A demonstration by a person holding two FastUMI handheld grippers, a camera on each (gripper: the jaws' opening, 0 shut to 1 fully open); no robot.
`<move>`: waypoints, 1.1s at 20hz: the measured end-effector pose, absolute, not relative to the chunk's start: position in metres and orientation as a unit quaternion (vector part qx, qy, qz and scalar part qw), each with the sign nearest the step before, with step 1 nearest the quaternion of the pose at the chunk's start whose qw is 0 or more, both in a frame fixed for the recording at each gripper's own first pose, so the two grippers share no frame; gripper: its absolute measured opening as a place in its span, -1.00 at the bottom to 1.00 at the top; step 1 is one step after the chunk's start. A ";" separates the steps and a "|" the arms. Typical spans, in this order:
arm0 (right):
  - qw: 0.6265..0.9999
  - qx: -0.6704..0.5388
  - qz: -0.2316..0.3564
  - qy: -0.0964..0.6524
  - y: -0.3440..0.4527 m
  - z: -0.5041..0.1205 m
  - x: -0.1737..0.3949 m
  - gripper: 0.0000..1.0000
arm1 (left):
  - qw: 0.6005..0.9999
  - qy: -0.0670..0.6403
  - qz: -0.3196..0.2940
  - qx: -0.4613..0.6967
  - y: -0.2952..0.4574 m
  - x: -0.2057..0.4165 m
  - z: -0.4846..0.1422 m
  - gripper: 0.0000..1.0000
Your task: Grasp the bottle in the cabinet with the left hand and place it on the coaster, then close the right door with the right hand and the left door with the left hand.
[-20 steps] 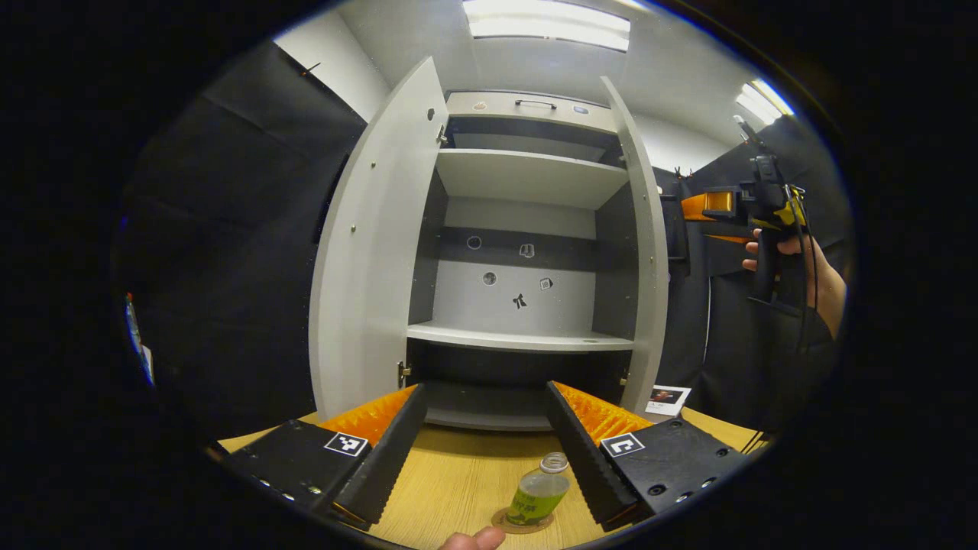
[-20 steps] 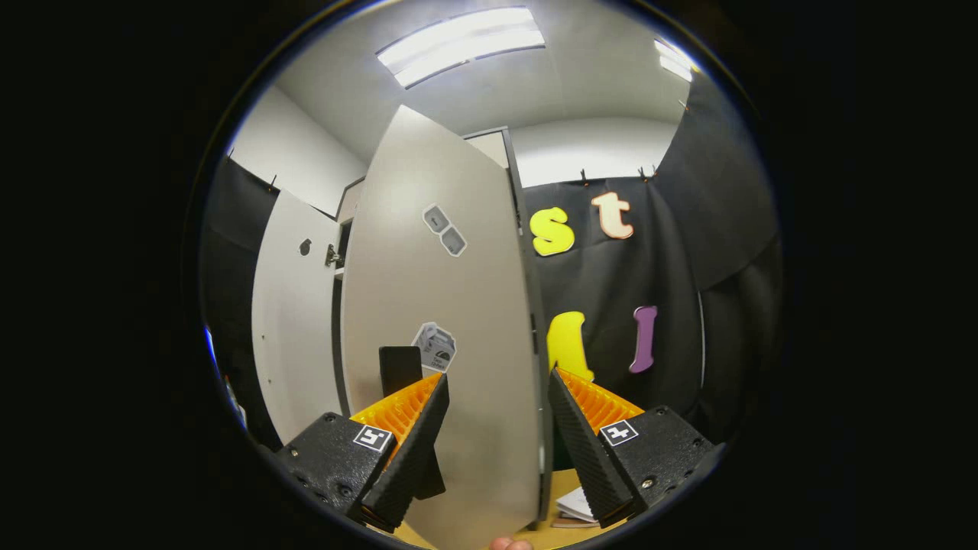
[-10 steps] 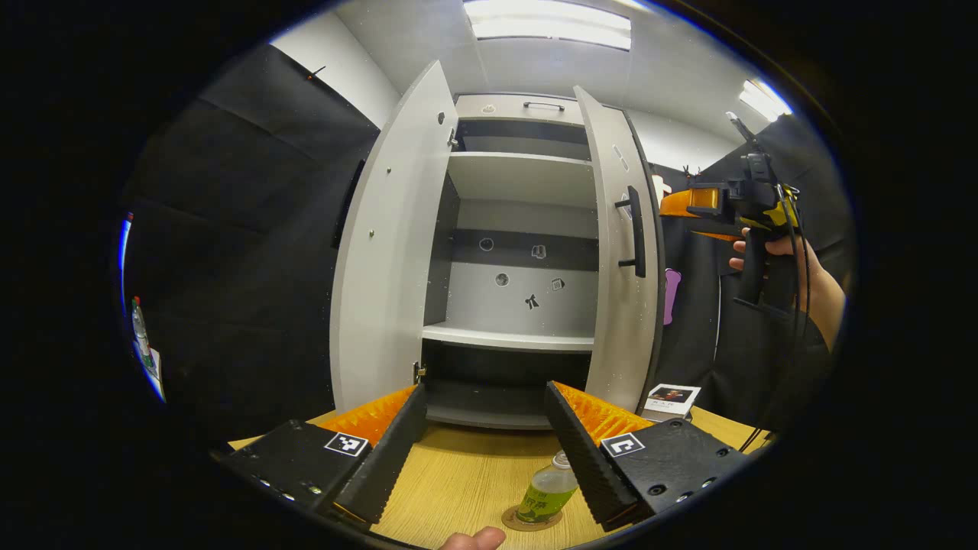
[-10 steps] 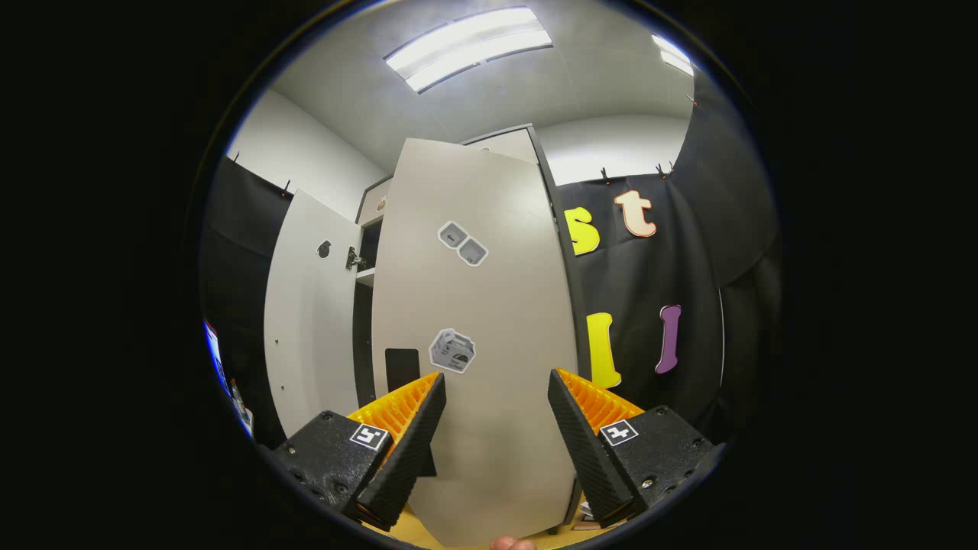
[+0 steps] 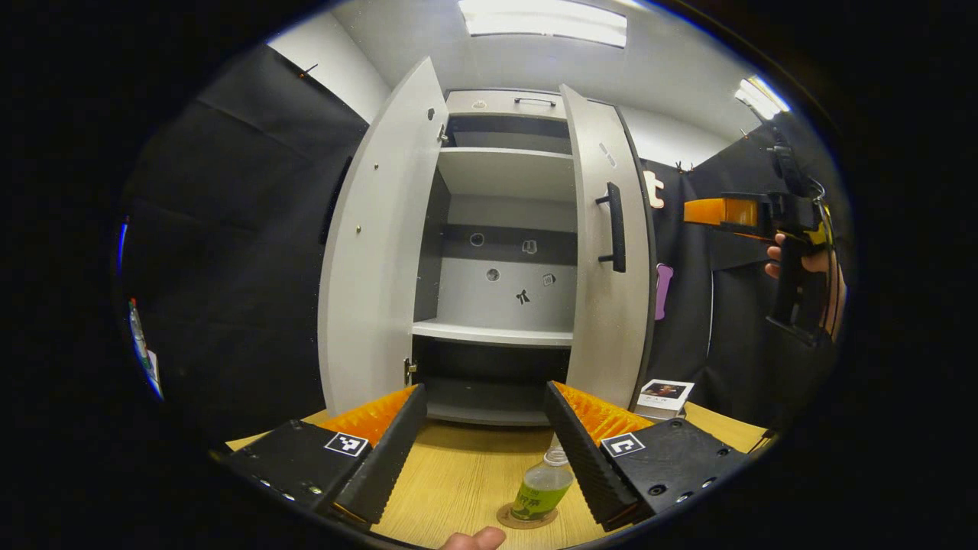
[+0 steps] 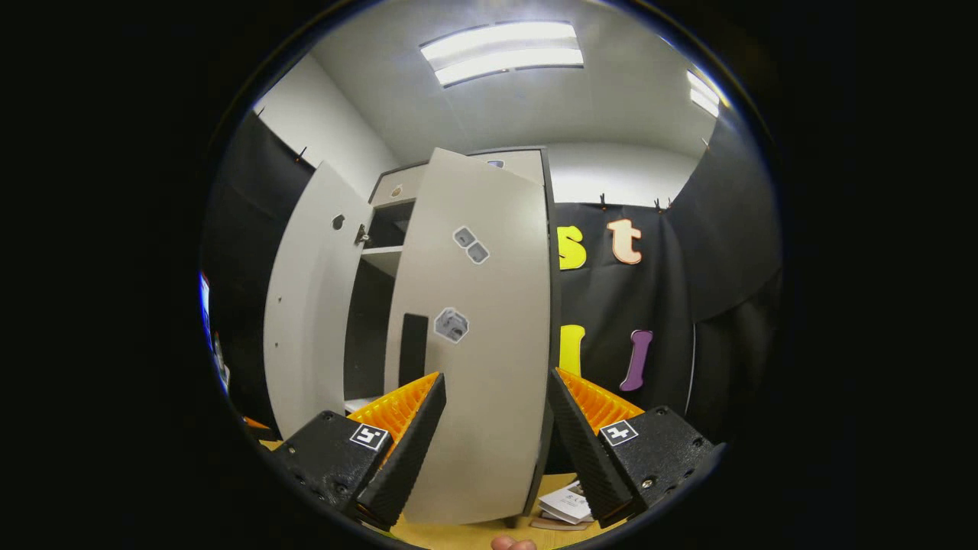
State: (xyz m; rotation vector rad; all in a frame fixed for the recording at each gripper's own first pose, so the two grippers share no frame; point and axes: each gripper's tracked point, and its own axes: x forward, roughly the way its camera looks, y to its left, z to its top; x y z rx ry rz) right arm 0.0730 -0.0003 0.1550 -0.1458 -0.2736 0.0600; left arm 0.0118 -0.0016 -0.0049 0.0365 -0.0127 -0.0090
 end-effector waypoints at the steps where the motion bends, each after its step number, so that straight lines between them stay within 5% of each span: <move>1: 0.988 -0.074 0.030 -0.135 0.005 0.147 0.066 0.65 | 1.000 -0.004 -0.009 0.018 -0.004 0.012 -0.006 0.89; 16: 0.999 -0.008 0.013 -0.031 0.019 -0.001 0.006 0.66 | 0.999 0.001 -0.031 0.012 -0.018 0.008 -0.008 0.89; 22: 0.999 -0.015 0.016 -0.027 0.011 -0.002 0.012 0.66 | 0.999 -0.047 -0.012 -0.015 0.007 0.009 0.048 0.99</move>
